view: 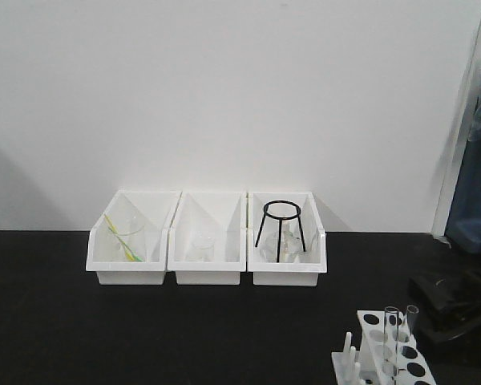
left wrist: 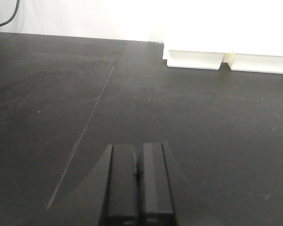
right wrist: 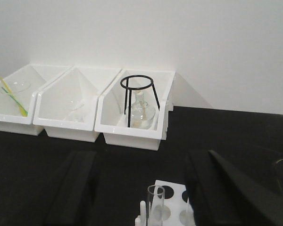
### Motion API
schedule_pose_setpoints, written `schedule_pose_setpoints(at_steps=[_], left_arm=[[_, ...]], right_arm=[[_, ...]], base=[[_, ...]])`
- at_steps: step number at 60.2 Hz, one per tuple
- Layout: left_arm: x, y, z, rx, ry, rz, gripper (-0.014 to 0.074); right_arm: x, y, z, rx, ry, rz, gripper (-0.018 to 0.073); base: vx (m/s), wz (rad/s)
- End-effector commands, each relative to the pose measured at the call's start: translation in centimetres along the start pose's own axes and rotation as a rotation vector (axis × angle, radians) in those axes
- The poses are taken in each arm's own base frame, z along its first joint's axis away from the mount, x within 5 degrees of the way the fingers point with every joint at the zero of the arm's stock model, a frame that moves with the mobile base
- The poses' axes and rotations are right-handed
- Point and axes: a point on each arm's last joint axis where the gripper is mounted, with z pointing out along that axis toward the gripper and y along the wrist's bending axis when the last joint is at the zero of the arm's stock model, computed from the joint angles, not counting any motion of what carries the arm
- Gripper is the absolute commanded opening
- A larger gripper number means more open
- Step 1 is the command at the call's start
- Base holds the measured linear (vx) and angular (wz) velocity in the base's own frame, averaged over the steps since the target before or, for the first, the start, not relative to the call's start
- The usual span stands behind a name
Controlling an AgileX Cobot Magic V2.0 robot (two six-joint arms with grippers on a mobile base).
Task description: Flip and reinsert test tube from rack
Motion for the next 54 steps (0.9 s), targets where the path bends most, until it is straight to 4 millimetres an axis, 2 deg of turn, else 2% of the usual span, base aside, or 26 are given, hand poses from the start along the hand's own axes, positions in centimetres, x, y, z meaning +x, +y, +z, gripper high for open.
schedule_pose_setpoints(at_steps=[1, 8, 18, 46, 54], left_arm=[[-0.8, -0.2, -0.1, 0.023, -0.096, -0.003, -0.0006], [-0.8, -0.2, -0.1, 0.023, -0.096, -0.003, -0.0006], [-0.8, -0.2, -0.1, 0.023, -0.096, -0.003, -0.0006], [-0.8, -0.2, -0.1, 0.023, -0.096, -0.003, -0.0006], [-0.8, -0.2, -0.1, 0.023, -0.096, -0.003, -0.0006]], right_arm=[[-2.9, 0.1, -2.0, -0.003, -0.147, -0.021, 0.0477], [-3.8, 0.1, -3.7, -0.006, -0.214, -0.018, 0.0477], [-4.5, 0.1, -5.2, -0.008, -0.271, -0.018, 0.0477], [-4.6, 0.1, -5.5, -0.003, -0.273, -0.054, 0.0468], [-3.4, 0.1, -6.3, 0.003, -0.271, -0.089, 0.0398]], base=[[0.0, 0.0], [0.0, 0.0], [0.0, 0.0], [0.0, 0.0], [0.0, 0.0]])
